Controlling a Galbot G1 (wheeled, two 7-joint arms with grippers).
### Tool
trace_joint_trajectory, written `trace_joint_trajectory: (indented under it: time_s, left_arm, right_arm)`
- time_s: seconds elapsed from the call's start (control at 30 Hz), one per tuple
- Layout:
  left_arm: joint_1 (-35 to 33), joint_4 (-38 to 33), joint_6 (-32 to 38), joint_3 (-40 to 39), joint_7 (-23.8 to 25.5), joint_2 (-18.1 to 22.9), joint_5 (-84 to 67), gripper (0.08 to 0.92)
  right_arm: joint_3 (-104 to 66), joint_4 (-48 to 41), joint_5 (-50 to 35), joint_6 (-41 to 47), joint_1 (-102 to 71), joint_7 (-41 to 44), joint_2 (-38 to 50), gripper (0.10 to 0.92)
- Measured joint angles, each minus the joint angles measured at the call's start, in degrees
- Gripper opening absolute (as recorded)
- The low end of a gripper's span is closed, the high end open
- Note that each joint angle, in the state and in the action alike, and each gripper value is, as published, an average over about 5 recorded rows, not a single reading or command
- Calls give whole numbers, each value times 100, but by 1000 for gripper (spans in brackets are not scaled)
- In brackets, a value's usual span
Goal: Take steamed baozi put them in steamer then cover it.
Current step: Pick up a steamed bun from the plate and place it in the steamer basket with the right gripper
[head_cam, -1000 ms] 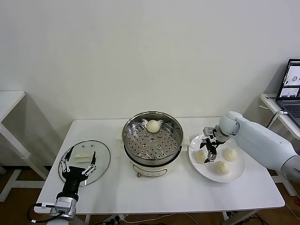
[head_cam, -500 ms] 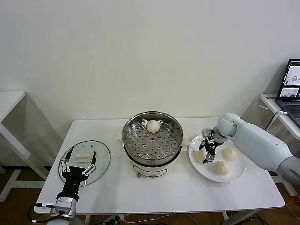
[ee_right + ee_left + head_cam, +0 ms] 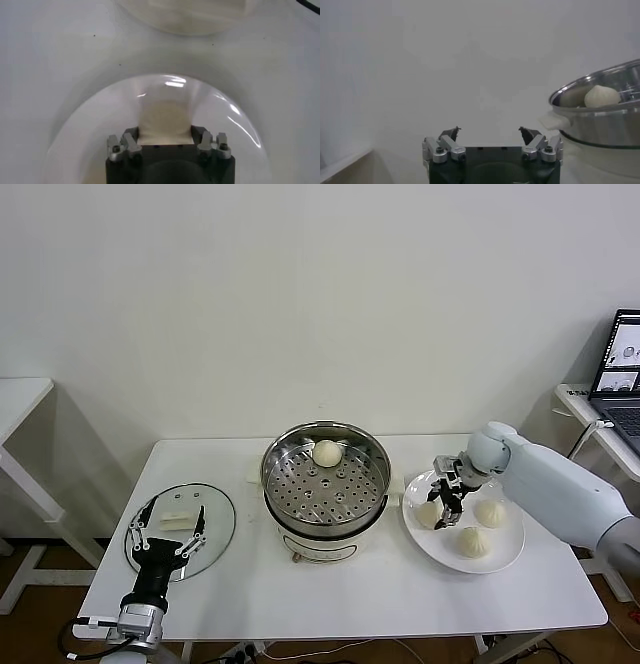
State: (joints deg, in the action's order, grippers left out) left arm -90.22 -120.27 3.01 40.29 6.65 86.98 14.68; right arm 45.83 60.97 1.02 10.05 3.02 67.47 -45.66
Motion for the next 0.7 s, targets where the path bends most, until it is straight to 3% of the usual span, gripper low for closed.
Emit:
trace_joint_trajectory:
  time_s: [0.4,0.7]
  left_arm:
    - [33,-23,0,-59,-44,-27,29,823]
    - [21,-108,0,-87,-53,-45,32,823]
  right_arm:
    - [1552,1461,-1346,771,2039,76,801,704]
    - [2596,2410,-2376,1635,3646,-61,592,704]
